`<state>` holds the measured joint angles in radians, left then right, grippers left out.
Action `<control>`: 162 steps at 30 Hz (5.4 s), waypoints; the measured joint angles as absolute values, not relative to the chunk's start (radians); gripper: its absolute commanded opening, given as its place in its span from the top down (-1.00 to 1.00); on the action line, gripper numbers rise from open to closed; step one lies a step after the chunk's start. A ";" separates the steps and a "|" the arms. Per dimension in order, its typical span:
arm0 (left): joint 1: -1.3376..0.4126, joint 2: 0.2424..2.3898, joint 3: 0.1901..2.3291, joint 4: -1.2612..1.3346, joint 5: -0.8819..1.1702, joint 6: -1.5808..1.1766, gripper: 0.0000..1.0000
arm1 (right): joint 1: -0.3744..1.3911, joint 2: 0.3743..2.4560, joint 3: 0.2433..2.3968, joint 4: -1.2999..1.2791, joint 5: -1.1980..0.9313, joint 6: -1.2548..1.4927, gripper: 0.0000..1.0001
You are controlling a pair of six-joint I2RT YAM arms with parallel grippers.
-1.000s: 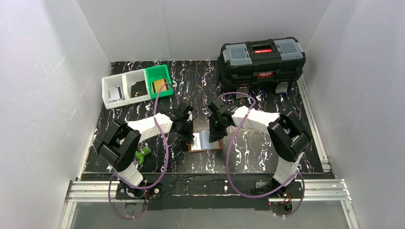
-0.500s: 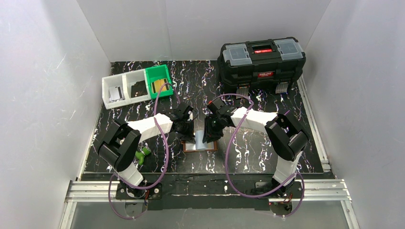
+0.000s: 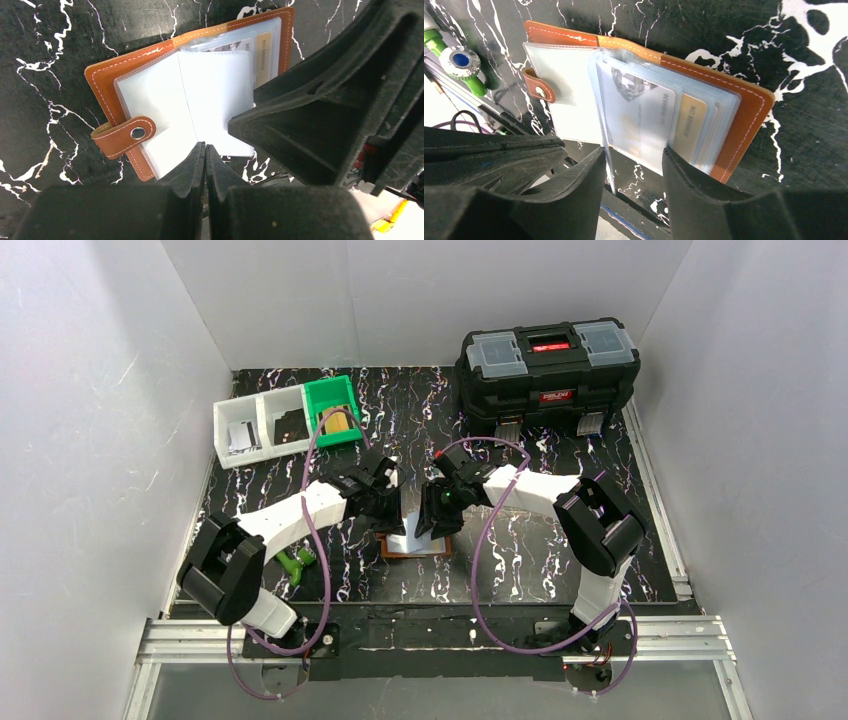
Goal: Take the credit cards out of the card holder
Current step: Remove the credit card from the card holder.
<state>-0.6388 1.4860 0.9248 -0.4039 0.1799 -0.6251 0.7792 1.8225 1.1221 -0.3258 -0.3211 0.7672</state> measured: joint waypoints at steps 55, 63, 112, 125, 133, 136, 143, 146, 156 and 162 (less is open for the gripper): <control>-0.635 1.439 1.112 -0.545 0.167 -0.742 1.00 | 0.785 1.803 1.146 -0.332 -0.298 0.794 -0.75; -0.602 1.448 1.038 -0.434 0.173 -0.821 1.00 | 0.785 1.789 1.110 -0.306 -0.285 0.809 -0.23; -0.473 1.668 0.758 0.070 0.520 -0.828 0.64 | 0.762 1.815 1.106 -0.392 -0.245 0.812 0.92; -0.447 1.668 0.712 0.127 0.575 -0.865 0.76 | 0.753 1.823 1.106 -0.390 -0.269 0.813 0.97; -0.430 1.665 0.689 0.168 0.605 -0.893 0.85 | 0.748 1.828 1.106 -0.388 -0.281 0.814 0.97; -0.422 1.657 0.675 0.182 0.615 -0.901 0.94 | 0.746 1.830 1.106 -0.385 -0.289 0.815 0.97; -0.409 1.653 0.652 0.210 0.638 -0.910 1.00 | 0.742 1.834 1.106 -0.381 -0.298 0.817 0.97; -0.405 1.650 0.649 0.207 0.639 -0.908 1.00 | 0.741 1.835 1.106 -0.377 -0.301 0.817 0.97; -0.382 1.609 0.650 0.121 0.606 -0.846 1.00 | 0.733 1.835 1.101 -0.369 -0.310 0.822 0.97; -0.381 1.603 0.650 0.112 0.599 -0.834 0.71 | 0.733 1.835 1.098 -0.366 -0.315 0.828 0.97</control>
